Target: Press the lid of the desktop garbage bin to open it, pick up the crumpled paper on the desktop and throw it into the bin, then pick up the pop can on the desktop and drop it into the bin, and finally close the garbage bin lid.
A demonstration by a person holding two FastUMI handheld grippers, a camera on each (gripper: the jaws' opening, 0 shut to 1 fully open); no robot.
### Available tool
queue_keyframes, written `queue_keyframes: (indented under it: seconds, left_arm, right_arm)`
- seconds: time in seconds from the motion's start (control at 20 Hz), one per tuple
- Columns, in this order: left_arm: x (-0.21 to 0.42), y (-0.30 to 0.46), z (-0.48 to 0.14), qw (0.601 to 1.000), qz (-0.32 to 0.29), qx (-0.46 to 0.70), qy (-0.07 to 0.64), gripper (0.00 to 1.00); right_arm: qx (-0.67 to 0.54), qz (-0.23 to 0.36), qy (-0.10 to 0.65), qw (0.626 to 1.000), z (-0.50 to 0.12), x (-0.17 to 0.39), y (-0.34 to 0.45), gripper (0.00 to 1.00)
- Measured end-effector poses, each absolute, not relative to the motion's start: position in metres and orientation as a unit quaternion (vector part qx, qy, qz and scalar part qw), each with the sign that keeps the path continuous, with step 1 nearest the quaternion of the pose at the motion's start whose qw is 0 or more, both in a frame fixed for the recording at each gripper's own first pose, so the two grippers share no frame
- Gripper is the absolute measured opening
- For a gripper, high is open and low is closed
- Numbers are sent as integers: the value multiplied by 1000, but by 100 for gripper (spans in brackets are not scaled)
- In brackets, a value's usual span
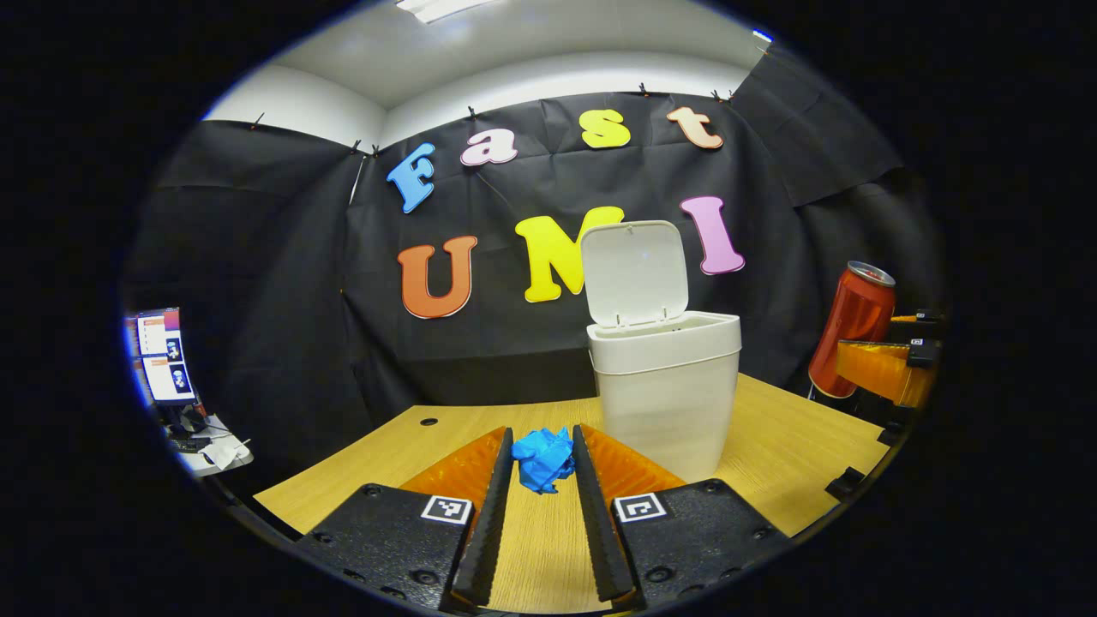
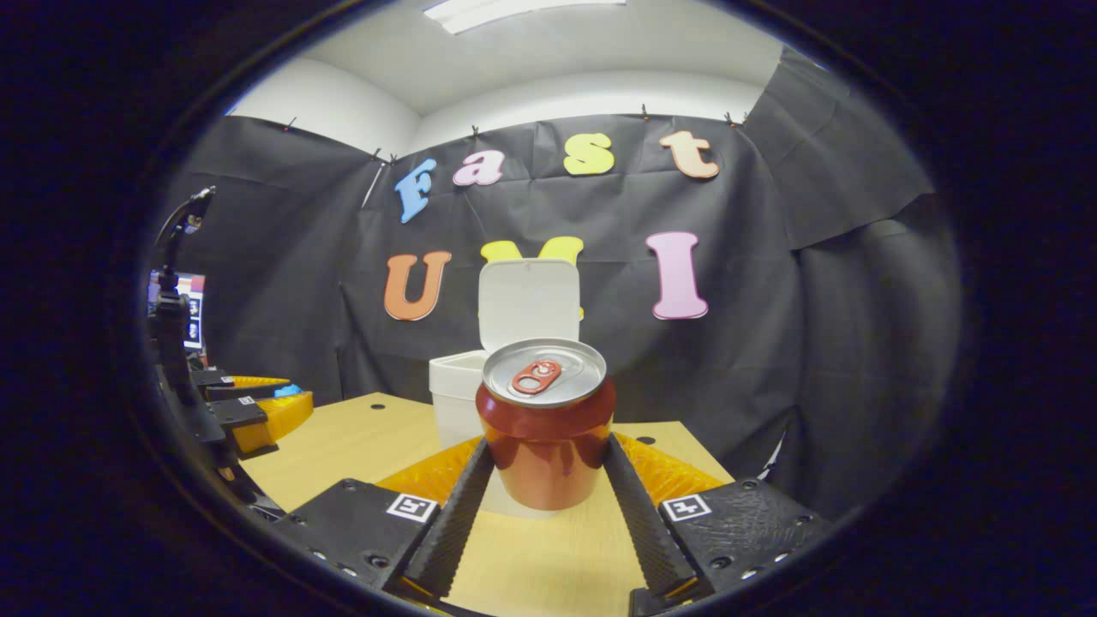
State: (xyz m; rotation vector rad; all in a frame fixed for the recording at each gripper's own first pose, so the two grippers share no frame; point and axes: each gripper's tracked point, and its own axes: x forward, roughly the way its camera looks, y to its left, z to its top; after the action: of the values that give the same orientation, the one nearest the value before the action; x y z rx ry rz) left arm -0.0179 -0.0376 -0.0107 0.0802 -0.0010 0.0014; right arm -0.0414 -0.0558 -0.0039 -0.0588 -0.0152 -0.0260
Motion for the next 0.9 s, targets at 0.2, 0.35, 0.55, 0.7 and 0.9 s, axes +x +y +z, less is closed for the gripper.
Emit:
queue_keyframes:
  seconds: [0.2,0.35,0.55,0.7,0.9]
  left_arm:
    - [-26,-46,10,999,10,31,-5,46]
    - [-19,-54,35,999,11,30,-13,46]
    - [13,-75,68,999,-8,33,-23,46]
    - [54,-94,85,999,-31,16,-25,45]
    - [113,-108,106,998,-26,-14,-51,46]
  right_arm:
    - [-20,-12,-4,1000,-6,-41,-72,80]
    - [-6,-6,13,1000,-13,-38,-80,80]
    - [7,-12,16,1000,-11,-36,-97,80]
    - [25,-6,23,999,-13,-36,-103,80]
    - [37,-6,24,999,-13,-33,-111,80]
